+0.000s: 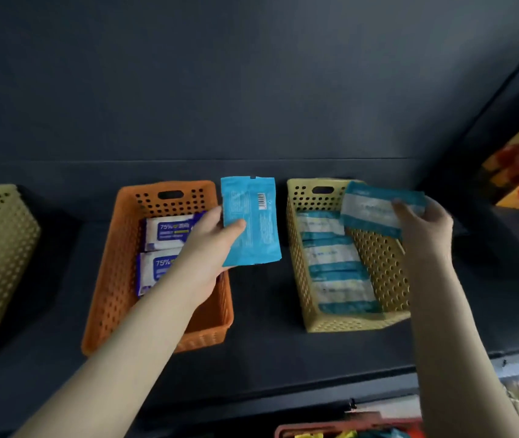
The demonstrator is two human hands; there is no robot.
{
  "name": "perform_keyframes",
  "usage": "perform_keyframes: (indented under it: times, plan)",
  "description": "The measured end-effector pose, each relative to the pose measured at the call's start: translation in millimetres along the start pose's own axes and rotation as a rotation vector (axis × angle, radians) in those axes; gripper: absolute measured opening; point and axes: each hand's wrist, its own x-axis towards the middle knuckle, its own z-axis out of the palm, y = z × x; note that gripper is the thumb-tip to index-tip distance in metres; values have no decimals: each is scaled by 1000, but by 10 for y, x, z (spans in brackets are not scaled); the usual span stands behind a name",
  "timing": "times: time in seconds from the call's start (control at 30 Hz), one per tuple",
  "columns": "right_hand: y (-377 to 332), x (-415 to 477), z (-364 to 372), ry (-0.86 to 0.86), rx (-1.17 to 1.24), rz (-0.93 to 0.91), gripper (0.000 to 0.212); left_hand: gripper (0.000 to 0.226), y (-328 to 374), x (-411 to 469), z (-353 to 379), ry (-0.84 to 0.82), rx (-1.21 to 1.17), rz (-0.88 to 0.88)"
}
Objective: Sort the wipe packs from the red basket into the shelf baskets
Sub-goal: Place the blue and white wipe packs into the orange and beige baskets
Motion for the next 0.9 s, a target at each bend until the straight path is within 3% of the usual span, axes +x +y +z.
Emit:
perform_keyframes:
  times: [0.3, 0.43, 0.53, 0.73, 0.8, 0.9]
  plan:
    - [368, 659, 772, -345, -461, 163, 18, 29, -25, 476, 198, -7, 27, -64]
    - [550, 678, 884, -429, -466, 277, 30, 34, -60, 627, 232, -11, 42, -62]
    - [573, 646, 895, -449, -521, 161, 40, 32, -94, 693, 263, -23, 41, -69]
    - [538, 572, 858, -302, -937, -317, 49, 15, -137, 727, 298, -19, -8, -71]
    - [552, 515, 869, -385, -1042, -312, 41, 14, -142, 737, 302, -9, -39, -79]
    - [635, 460, 928, -553, -883, -165, 28, 18, -122, 733, 312, 15, -84, -102]
